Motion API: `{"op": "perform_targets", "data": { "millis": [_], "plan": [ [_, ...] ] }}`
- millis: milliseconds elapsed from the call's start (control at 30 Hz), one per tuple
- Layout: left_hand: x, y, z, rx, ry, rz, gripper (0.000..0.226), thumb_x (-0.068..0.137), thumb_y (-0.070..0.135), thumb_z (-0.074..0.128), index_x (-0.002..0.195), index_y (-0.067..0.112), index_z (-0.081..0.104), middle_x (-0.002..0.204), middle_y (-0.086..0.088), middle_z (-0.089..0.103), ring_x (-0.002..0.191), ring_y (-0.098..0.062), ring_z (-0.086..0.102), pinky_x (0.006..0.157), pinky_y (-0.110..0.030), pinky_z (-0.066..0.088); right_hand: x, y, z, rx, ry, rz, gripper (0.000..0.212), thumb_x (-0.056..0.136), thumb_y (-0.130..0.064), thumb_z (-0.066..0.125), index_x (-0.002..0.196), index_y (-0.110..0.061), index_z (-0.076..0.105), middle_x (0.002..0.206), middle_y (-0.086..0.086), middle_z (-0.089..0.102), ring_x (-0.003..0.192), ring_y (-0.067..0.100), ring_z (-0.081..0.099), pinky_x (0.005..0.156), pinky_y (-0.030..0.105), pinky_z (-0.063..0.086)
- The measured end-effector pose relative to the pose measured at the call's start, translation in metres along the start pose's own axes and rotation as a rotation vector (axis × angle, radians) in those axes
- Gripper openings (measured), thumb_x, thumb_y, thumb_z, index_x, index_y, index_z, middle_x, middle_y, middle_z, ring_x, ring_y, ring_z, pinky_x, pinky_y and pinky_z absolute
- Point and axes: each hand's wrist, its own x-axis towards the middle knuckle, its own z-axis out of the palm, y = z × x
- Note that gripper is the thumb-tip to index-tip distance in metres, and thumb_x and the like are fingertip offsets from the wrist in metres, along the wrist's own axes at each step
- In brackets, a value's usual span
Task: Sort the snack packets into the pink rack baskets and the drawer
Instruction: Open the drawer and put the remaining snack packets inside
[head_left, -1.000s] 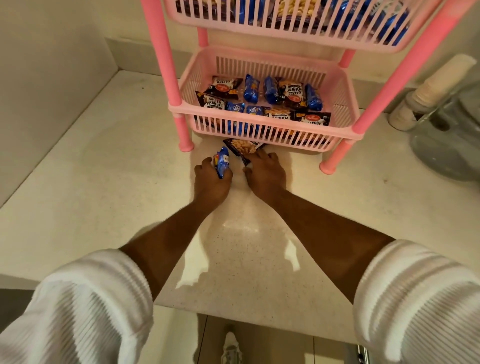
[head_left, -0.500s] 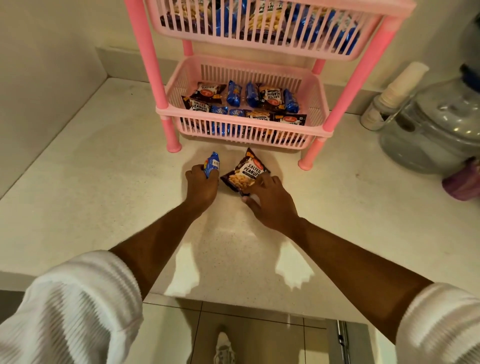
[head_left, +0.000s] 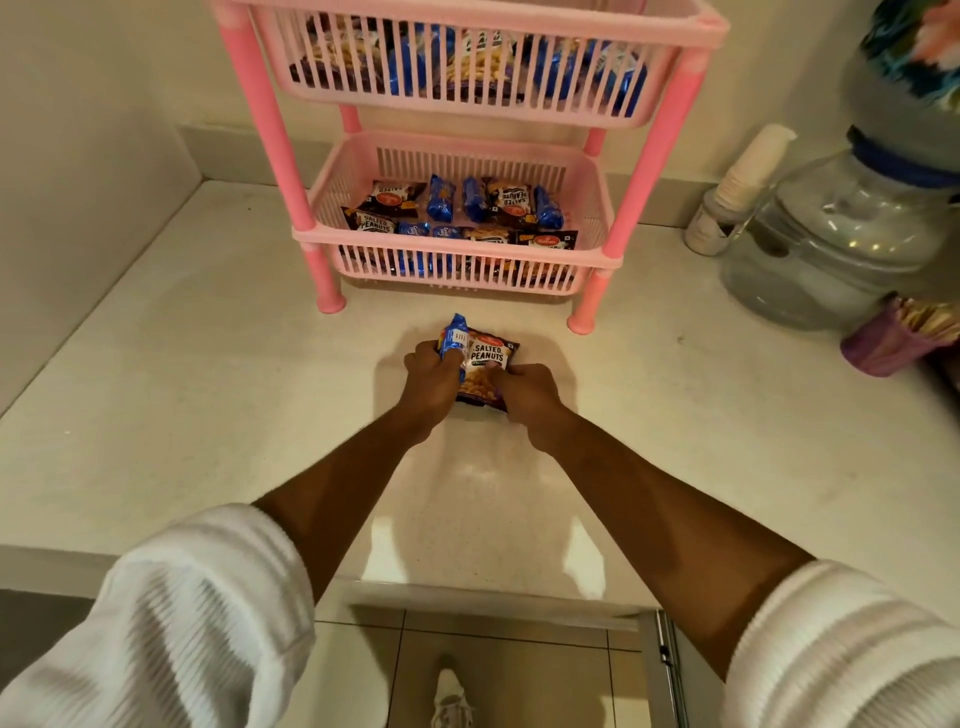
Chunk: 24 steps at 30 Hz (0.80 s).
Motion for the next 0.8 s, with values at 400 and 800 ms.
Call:
{"op": "perform_targets", "data": {
  "millis": [400, 800],
  "plan": [
    [-0.106, 0.019, 0.079, -0.270, -0.287, 0.005, 0.018, 0.100, 0.019, 0.047, 0.117, 0.016, 0.045, 0.105, 0.002, 0.063, 0.083, -0.007, 0.069, 0.060, -0.018, 0.055, -0.053, 0.063, -0.140, 0.213, -0.283, -0.012, 0.031, 0.084, -0.021, 0.081, 0.111, -0.012, 0.070, 0.105, 0.007, 0.079, 0.097, 0.023, 0.076, 0.086, 0.034, 0.060],
    [-0.269, 0.014, 0.236, -0.164, -0.431, 0.142, 0.057, 0.084, 0.008, 0.074, 0.118, 0.020, 0.030, 0.114, -0.004, 0.051, 0.098, -0.019, 0.068, 0.067, -0.032, 0.062, -0.153, 0.171, -0.335, 0.328, -0.199, 0.099, 0.038, 0.083, -0.002, 0.071, 0.119, -0.012, 0.064, 0.110, 0.016, 0.076, 0.097, 0.035, 0.073, 0.086, 0.048, 0.058]
  ]
}}
